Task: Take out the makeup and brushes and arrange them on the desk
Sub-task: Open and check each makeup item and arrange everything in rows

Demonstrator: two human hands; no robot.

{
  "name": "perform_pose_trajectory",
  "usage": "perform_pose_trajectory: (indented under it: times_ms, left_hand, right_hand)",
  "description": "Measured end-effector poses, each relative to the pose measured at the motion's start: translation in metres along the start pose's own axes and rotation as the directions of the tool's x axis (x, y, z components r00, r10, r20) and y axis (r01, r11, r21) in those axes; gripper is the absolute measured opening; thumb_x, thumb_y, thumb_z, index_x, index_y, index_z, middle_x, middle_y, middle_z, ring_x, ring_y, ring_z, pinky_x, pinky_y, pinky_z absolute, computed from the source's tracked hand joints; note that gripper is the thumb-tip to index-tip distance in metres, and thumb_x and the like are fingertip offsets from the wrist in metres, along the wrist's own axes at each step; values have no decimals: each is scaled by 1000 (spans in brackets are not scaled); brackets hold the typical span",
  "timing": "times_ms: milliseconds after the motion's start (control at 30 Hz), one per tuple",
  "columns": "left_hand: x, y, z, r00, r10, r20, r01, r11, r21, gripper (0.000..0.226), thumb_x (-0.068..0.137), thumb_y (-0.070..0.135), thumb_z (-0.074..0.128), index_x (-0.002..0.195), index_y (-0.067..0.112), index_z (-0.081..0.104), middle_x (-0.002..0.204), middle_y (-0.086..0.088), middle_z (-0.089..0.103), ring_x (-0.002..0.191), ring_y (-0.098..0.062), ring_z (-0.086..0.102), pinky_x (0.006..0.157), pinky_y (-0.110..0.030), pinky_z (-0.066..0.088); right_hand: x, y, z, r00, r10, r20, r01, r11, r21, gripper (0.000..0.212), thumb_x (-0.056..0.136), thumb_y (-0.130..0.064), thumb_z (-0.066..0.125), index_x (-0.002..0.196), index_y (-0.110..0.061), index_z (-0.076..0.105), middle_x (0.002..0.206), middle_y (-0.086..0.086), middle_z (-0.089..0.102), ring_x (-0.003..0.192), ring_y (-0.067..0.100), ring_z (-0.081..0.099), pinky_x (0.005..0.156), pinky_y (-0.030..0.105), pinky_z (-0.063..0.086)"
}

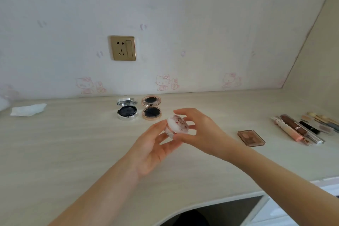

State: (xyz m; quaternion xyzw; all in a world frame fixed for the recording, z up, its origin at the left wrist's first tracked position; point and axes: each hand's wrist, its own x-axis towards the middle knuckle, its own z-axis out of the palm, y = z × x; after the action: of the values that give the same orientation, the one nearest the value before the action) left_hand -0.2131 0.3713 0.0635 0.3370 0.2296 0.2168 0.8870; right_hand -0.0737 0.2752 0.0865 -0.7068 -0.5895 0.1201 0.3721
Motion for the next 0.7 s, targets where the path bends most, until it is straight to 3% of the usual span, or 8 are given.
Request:
perform_pose_trajectory:
  times_ms: [167,367,500,700]
  left_hand:
    - [-11,7,-13,1000,-8,0,8,1000,-6,46,86,25,64,121,-4,59,121,-25,62,111,-39,61,85,-42,57]
    - [-19,12,-18,999,-36,7,37,995,-95,40,78,18,69,110,-6,66,114,-25,65,106,-39,64,73,-40,59]
    - [-21,14,-19,999,-19,39,21,998,-55,26,77,18,67,93,-2,75,112,-24,67,103,-37,66,75,-42,59]
    - [-20,12,-21,1000,1,-3,-1,1000,-10,34,78,24,66,100,-2,72,111,-23,67,104,-39,64,77,-40,59]
  right_hand:
    - [5,-15,9,967,-203,154,228,958,-171,63,82,-21,71,136,-28,41,129,-11,45,114,1,46,96,16,40]
    - [15,-25,0,962,-190,196,222,962,-159,59,74,-24,78,127,-31,52,114,-10,54,100,6,54,86,31,51]
    - [18,-28,-5,952,-197,233,232,963,-134,58,71,-30,82,123,-31,55,111,-11,58,99,7,56,85,32,52]
    - [19,-29,-9,952,-186,241,224,965,-139,60,71,-33,80,125,-36,55,112,-14,56,101,4,55,87,29,52]
